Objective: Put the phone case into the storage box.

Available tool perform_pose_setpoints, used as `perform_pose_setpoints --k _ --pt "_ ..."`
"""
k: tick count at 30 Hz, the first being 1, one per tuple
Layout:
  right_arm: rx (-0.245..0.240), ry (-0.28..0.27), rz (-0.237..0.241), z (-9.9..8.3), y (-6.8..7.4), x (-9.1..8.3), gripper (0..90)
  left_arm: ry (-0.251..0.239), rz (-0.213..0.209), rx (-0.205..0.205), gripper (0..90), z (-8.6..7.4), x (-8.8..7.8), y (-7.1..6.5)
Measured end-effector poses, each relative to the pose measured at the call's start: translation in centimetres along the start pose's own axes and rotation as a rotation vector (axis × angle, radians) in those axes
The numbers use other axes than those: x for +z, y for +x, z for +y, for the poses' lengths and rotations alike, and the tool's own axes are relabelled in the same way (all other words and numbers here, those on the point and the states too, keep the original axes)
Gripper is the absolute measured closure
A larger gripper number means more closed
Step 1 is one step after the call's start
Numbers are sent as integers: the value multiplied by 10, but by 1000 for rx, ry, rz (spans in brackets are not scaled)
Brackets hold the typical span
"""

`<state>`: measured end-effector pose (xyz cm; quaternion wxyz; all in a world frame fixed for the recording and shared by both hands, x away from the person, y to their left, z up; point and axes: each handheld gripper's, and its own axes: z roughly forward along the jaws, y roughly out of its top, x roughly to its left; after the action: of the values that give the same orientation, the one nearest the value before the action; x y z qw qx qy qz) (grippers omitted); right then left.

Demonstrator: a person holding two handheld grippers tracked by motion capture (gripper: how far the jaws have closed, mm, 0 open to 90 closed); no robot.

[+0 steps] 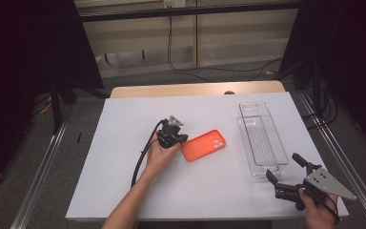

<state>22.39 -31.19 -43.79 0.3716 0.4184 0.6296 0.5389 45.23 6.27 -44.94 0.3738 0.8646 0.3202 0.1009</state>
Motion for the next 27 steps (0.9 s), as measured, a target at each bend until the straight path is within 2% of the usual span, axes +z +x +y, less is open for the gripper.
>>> perform_pose_setpoints --k 6,9,13,14,19,22,26,27 --pt "2 -4 -4 0 -1 0 0 3 -2 7 900 -4 -4 -7" --pt "1 -3 -6 0 -1 0 0 24 -9 25 900 -5 -7 -8" --pt "3 -3 -5 0 0 0 0 37 -13 22 900 -9 -9 -10" --pt "3 -2 -5 0 0 0 0 45 -10 33 900 -10 -10 -10" --pt "-4 2 -8 0 -1 1 0 28 -26 12 898 -15 -11 -8" --pt "-3 -1 -5 0 0 1 0 22 -34 13 886 -15 -12 -7" --pt "-2 -1 -2 0 0 0 0 5 -36 14 852 -15 -16 -7" --pt "-2 -1 -1 0 0 0 0 -8 -45 4 839 -14 -17 -8"
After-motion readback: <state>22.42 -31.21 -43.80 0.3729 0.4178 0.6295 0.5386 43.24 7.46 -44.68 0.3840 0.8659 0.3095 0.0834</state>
